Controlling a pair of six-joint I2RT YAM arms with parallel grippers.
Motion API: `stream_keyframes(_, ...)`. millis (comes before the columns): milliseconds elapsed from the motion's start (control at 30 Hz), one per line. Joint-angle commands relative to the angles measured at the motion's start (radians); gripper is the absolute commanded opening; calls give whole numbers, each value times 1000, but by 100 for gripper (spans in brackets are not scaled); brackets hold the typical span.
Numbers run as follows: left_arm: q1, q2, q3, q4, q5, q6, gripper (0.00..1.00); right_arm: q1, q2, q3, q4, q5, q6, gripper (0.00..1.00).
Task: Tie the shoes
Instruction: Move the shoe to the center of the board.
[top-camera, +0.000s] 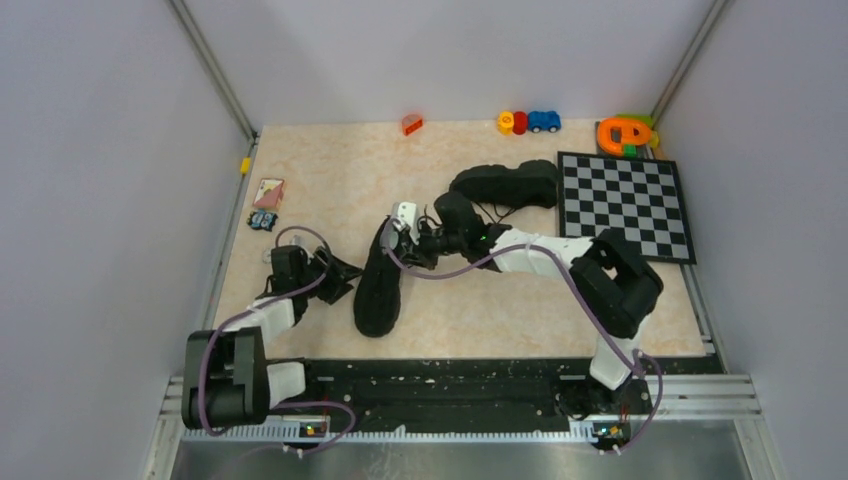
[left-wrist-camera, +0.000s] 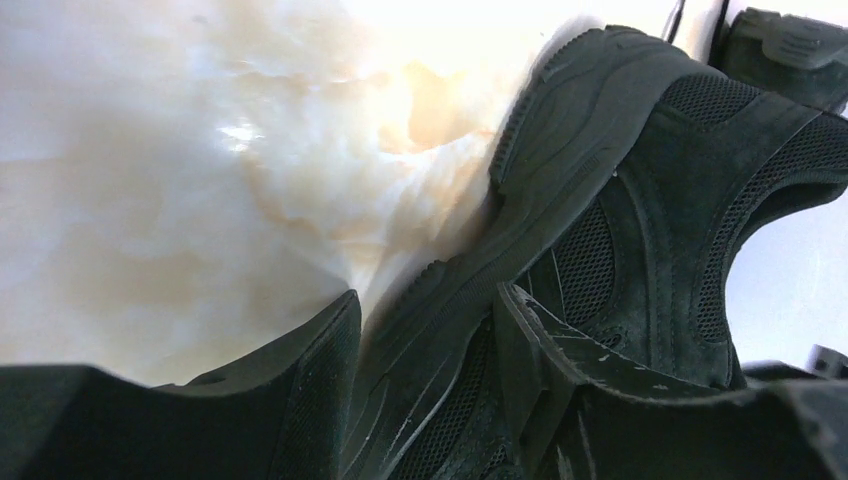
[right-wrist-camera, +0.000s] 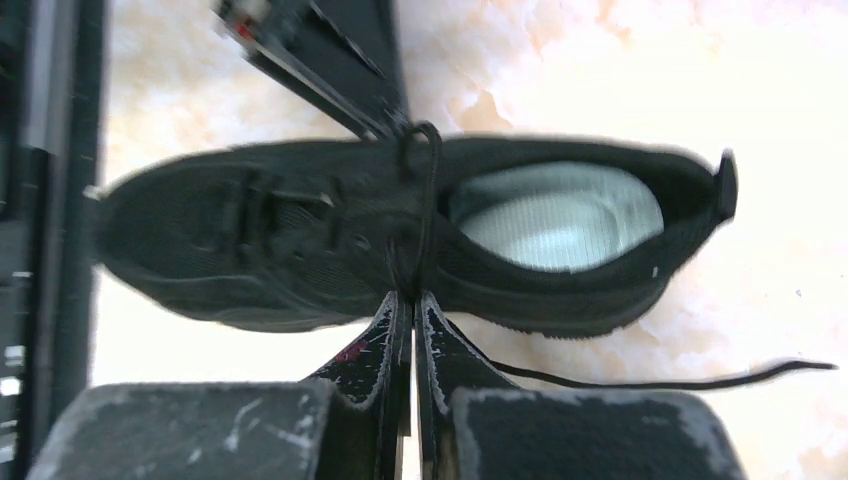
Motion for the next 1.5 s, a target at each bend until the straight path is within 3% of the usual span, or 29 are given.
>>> stream_keyframes(0, -131, 46, -30, 47, -95, -74, 57, -49, -185, -33, 44, -129, 142, 0)
stream_keyframes(167, -316, 38, -91, 211, -231, -301, 56, -131, -212, -13, -2, -339, 372, 0)
stream_keyframes(300, -425, -11, -166, 310, -354, -437, 54, -155, -202, 61, -134, -344, 465, 0)
stream_keyframes(367, -476, -46, -160, 305, -403, -432, 54, -174, -186, 91, -167, -375, 563, 0)
stream_keyframes(500, -491, -143, -22, 61, -444, -268, 58, -209, -164, 86, -103, -481, 782, 0)
stream_keyframes(633, -490, -300, 54, -101, -500, -63, 61, -209, -186, 50, -86, -467, 805, 0)
stream_keyframes(700, -489, -388, 52, -146, -505, 31, 69, -211, -192, 48, -103, -459, 801, 0)
stream_keyframes(833, -488, -543, -9, 0, -364, 257, 76, -212, -190, 46, -150, -438, 776, 0)
stream_keyframes(967, -488, -575, -74, 214, -210, 416, 76, -217, -196, 19, -178, -453, 769, 5)
stream_keyframes(1167, -490, -448, -67, 384, 1, 615, 74, -222, -232, -76, -88, -494, 814, 6)
stream_keyframes(1233, -490, -384, -68, 460, 104, 670, 68, -226, -240, -95, -82, -495, 819, 6)
stream_keyframes(1467, -491, -273, -63, 591, 172, 789, 65, -236, -260, -97, -128, -502, 793, 6)
